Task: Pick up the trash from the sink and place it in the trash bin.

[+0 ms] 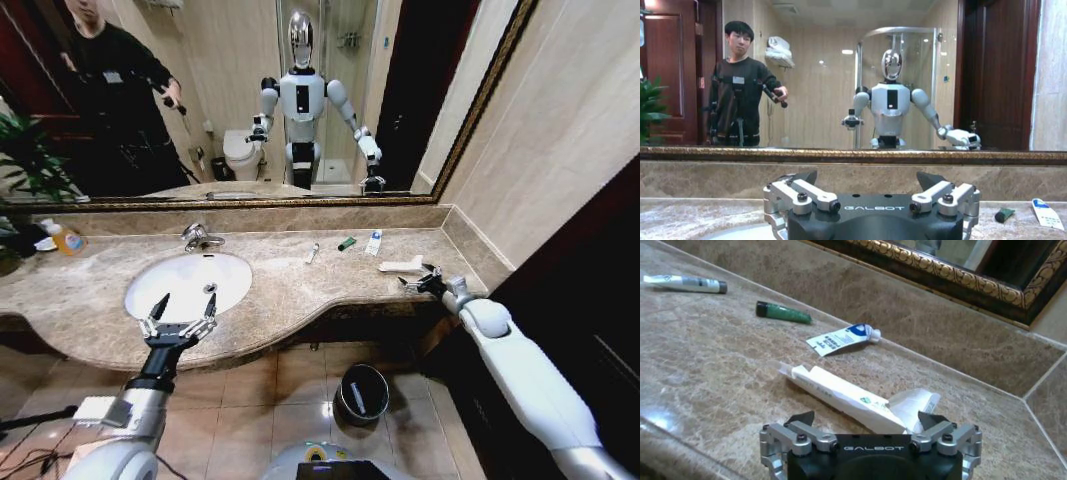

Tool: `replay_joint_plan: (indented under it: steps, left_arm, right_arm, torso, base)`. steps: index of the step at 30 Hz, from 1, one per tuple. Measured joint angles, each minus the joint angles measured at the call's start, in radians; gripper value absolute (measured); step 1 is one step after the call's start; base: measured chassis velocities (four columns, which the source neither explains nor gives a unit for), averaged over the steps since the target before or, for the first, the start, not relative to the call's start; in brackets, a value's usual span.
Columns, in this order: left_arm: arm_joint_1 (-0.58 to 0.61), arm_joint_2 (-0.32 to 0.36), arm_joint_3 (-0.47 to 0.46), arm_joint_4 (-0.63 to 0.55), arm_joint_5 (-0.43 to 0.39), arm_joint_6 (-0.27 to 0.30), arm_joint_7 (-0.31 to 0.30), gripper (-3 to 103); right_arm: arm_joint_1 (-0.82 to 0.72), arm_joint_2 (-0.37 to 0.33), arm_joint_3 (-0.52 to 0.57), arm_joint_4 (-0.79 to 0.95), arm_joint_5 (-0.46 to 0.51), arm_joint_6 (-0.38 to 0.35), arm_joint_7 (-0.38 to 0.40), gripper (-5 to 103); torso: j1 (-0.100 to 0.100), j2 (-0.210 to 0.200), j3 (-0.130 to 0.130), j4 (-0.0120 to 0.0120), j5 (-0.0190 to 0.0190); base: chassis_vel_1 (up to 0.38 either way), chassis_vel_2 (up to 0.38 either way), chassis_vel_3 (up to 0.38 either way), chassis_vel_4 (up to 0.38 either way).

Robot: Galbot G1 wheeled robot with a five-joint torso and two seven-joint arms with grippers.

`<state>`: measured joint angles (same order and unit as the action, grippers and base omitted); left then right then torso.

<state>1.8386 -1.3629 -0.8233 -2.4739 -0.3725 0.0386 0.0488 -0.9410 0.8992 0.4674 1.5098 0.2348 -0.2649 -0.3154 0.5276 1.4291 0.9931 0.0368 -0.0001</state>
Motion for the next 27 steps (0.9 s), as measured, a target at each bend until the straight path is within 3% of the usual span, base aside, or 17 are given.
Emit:
replay_joint_plan:
  steps: [5,8,10,11,13,19,20,21,23,26,27]
  left_arm:
    - [0.0,0.0,0.0,0.0,0.0,0.0,0.0,100]
    - [0.0,0.0,0.0,0.0,0.0,0.0,0.0,100]
    - [0.0,0.0,0.0,0.0,0.0,0.0,0.0,100]
    - [0.0,0.0,0.0,0.0,0.0,0.0,0.0,100]
    - [0.0,0.0,0.0,0.0,0.0,0.0,0.0,100]
    - [0.0,0.0,0.0,0.0,0.0,0.0,0.0,100]
    - [0.0,0.0,0.0,0.0,0.0,0.0,0.0,100]
    - [0.0,0.0,0.0,0.0,0.0,0.0,0.0,100]
    - [0.0,0.0,0.0,0.0,0.0,0.0,0.0,100]
    - [0.0,0.0,0.0,0.0,0.0,0.0,0.0,100]
    - [0.0,0.0,0.0,0.0,0.0,0.0,0.0,100]
  right_arm:
    - [0.015,0.008,-0.014,-0.011,0.006,0.0,0.015,99]
    - [0.026,0.017,-0.026,-0.018,0.006,0.0,0.025,85]
    - [0.028,0.019,-0.028,-0.018,0.006,0.0,0.029,85]
    - [0.032,0.023,-0.033,-0.02,0.005,-0.001,0.036,75]
    - [0.035,0.026,-0.035,-0.022,0.005,-0.001,0.039,75]
    - [0.041,0.043,-0.04,-0.028,-0.002,-0.001,0.05,47]
    - [0.041,0.043,-0.04,-0.028,-0.002,-0.001,0.05,47]
    - [0.039,0.048,-0.04,-0.028,-0.002,-0.001,0.05,37]
    - [0.039,0.049,-0.039,-0.028,-0.002,-0.001,0.05,37]
    - [0.031,0.055,-0.03,-0.025,-0.003,0.002,0.052,20]
    - [0.031,0.055,-0.03,-0.025,-0.003,0.002,0.052,20]
  torso:
    - [0.0,0.0,0.0,0.0,0.0001]
    - [0.0,0.0,0.0,0.0,0.0001]
    - [0.0,0.0,0.0,0.0,0.0001]
    - [0.0,0.0,0.0,0.0,0.0001]
    - [0.0,0.0,0.0,0.0,0.0001]
    - [0.0,0.0,0.0,0.0,0.0]
    - [0.0,0.0,0.0,0.0,0.0]
    - [0.0,0.0,0.0,0.0,0.0]
    - [0.0,0.0,0.0,0.0,0.0001]
    - [0.0,0.0,0.0,0.0,0.0001]
    - [0.0,0.0,0.0,0.0,0.0001]
  base:
    - [0.0,0.0,0.0,0.0]
    - [0.0,0.0,0.0,0.0]
    - [0.0,0.0,0.0,0.0]
    - [0.0,0.0,0.0,0.0]
    - [0.0,0.0,0.0,0.0]
    - [0.0,0.0,0.0,0.0]
    - [0.0,0.0,0.0,0.0]
    - [0.0,0.0,0.0,0.0]
    - [0.0,0.0,0.0,0.0]
    - [0.0,0.0,0.0,0.0]
    - [0.0,0.0,0.0,0.0]
